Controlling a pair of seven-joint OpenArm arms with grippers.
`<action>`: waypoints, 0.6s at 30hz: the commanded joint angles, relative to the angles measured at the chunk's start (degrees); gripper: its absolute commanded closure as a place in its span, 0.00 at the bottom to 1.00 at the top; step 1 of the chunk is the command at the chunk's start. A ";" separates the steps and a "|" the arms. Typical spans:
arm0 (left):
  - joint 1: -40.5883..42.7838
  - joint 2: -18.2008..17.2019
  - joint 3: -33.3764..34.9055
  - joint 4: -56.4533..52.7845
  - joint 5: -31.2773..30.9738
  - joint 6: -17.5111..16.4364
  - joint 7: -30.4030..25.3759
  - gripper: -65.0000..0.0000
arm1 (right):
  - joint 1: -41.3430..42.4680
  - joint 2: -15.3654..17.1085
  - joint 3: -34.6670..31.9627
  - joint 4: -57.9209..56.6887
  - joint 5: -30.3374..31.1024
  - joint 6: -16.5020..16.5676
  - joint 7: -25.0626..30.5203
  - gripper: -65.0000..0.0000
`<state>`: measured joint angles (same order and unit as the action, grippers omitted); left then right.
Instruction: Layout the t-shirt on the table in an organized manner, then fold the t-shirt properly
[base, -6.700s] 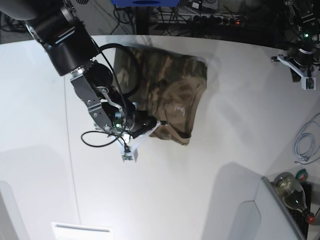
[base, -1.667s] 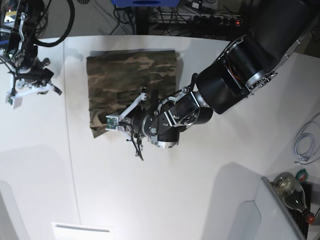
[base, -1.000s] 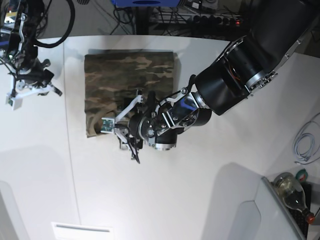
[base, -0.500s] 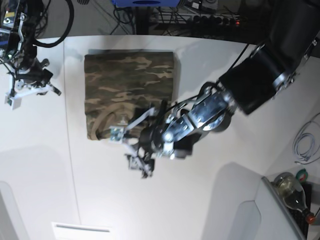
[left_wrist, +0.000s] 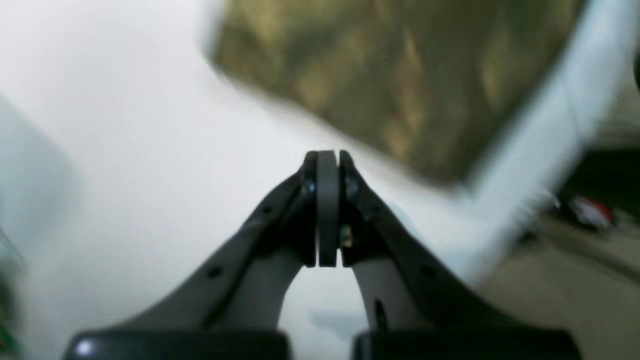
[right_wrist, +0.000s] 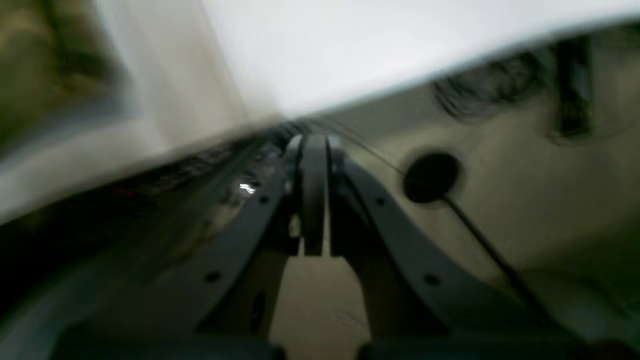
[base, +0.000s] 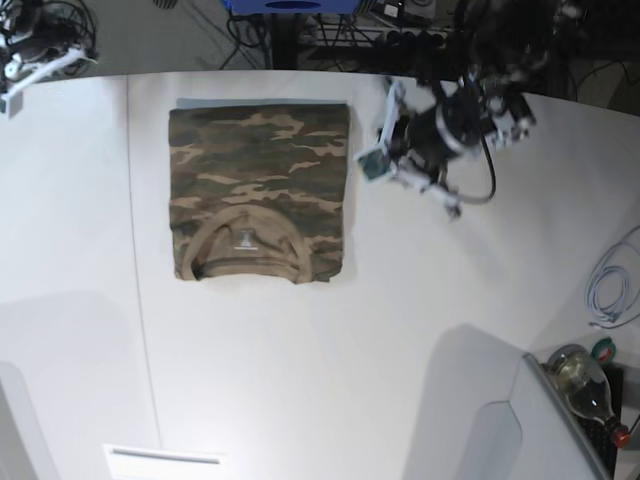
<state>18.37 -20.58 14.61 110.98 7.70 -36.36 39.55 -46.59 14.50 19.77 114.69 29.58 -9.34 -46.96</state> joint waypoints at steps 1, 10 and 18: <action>2.77 -0.30 0.03 0.80 -0.63 0.18 -1.18 1.00 | -1.19 0.49 -0.03 0.95 0.53 0.16 -1.08 0.98; 20.53 0.40 1.87 -12.21 -0.54 7.66 -6.98 1.00 | -1.54 4.09 -21.22 -13.11 0.09 10.00 0.15 0.98; 10.77 2.42 9.43 -65.48 -1.24 14.34 -39.59 1.00 | 11.73 1.63 -43.20 -50.21 0.09 4.99 22.83 0.98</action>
<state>29.04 -18.79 23.83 44.91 6.81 -22.20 0.69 -34.33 16.16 -23.40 63.55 29.34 -4.60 -23.68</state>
